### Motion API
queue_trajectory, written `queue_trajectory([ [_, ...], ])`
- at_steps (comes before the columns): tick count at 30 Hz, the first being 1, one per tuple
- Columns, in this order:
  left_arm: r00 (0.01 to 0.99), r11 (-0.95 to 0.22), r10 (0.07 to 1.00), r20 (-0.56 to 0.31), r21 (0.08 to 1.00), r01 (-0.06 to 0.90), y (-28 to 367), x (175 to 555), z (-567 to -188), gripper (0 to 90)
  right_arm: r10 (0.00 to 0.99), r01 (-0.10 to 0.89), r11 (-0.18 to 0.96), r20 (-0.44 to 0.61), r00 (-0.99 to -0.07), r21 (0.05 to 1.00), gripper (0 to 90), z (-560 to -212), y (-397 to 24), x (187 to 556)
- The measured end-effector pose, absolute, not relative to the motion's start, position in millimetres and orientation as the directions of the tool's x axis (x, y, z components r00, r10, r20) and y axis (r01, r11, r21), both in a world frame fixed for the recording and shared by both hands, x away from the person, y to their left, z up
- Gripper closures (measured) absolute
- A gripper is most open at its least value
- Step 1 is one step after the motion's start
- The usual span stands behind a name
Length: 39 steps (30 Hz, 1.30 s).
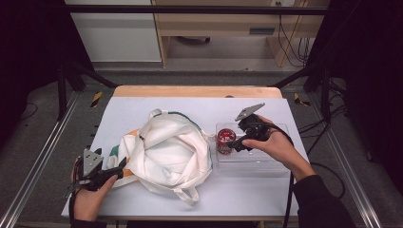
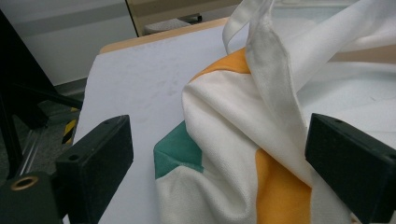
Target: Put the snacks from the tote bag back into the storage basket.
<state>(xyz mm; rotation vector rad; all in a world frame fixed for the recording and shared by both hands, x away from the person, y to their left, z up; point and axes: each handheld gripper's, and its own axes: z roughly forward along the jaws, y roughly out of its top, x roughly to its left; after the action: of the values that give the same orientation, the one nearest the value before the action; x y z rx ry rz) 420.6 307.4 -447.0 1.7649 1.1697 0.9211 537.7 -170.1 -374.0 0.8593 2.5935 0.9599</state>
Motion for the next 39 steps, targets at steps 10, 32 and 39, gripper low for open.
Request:
queue_trajectory([
  [10, 0.302, -0.241, 0.944, 0.134, 0.904, 0.352, 307.8, 420.3, -446.7, 7.6, 0.647, 0.456, 0.542, -0.004, -0.763, 0.707, 9.3, -361.2, -177.1, 529.6],
  [32, 0.303, -0.237, 0.944, 0.131, 0.908, 0.347, 307.9, 419.8, -446.1, 7.6, 0.707, 0.468, 0.462, 0.006, -0.708, 0.754, 9.0, -346.2, -175.5, 512.2],
  [39, 0.303, -0.236, 0.944, 0.130, 0.908, 0.346, 308.0, 419.7, -446.0, 7.6, 0.727, 0.470, 0.449, -0.004, -0.687, 0.760, 8.9, -342.8, -173.6, 507.3],
])
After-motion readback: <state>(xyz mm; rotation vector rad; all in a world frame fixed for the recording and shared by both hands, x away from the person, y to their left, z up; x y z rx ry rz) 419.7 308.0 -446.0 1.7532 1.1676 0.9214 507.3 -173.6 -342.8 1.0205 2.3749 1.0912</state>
